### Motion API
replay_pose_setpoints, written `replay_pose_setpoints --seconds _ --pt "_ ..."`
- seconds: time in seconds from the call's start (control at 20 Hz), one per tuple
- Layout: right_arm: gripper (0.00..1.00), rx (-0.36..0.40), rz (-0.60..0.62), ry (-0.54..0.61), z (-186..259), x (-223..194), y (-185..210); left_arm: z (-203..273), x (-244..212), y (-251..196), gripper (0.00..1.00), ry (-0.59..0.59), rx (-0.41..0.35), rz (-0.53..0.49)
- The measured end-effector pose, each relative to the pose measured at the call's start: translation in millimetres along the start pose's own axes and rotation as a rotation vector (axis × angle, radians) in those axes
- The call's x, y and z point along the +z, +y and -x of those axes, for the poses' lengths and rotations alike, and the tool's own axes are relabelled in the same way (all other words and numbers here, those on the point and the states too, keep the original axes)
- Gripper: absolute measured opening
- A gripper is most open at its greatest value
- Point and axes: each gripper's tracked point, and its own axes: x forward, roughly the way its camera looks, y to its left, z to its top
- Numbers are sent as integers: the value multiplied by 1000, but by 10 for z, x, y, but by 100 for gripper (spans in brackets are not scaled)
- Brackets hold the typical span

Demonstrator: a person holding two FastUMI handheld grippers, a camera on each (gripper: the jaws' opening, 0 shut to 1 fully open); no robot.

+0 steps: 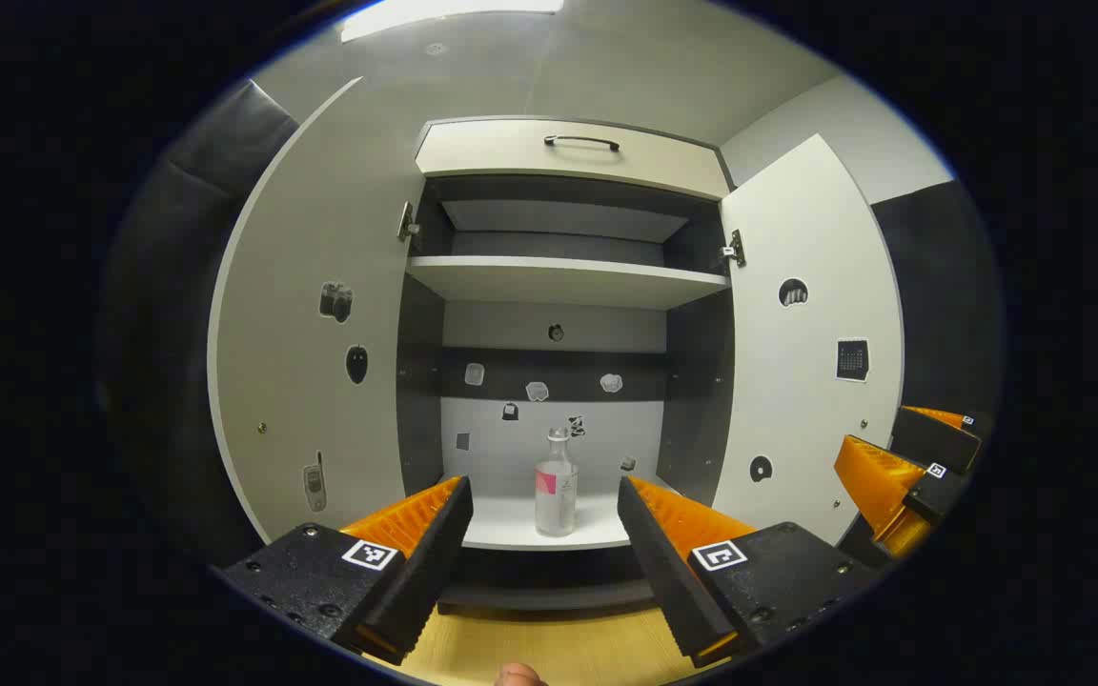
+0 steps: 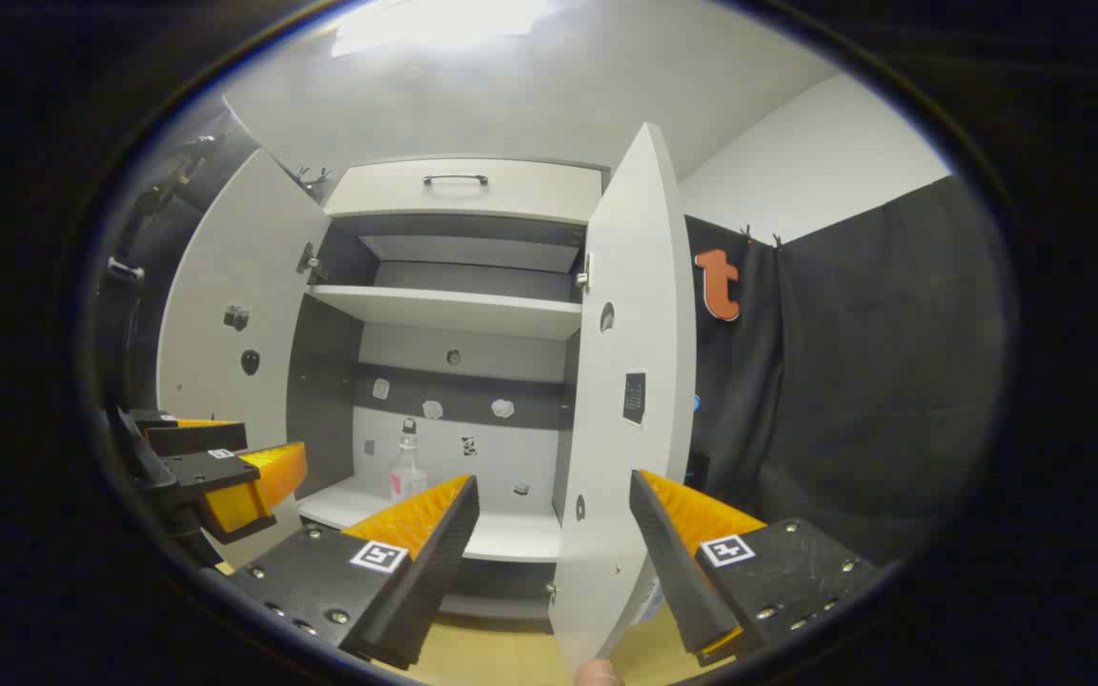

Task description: Grasp the bottle in the cabinet with the left hand and place it on the coaster, then close the right door with the right hand and the left door with the left hand.

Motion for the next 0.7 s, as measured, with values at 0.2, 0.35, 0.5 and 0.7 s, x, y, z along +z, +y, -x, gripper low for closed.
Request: replay_pose_setpoints --seconds 0.2,0.35,0.5,0.7 --pt "93 0 -2 -1 -7 6 -1 -4 1 23 96 -2 6 4" --pt "93 1 -6 -3 -7 16 13 -2 10 45 96 -3 9 5" --pt "96 1 -9 -5 1 20 15 11 8 56 96 -1 9 4" --pt "93 -3 -14 -7 16 33 14 13 2 62 96 -2 7 -2"
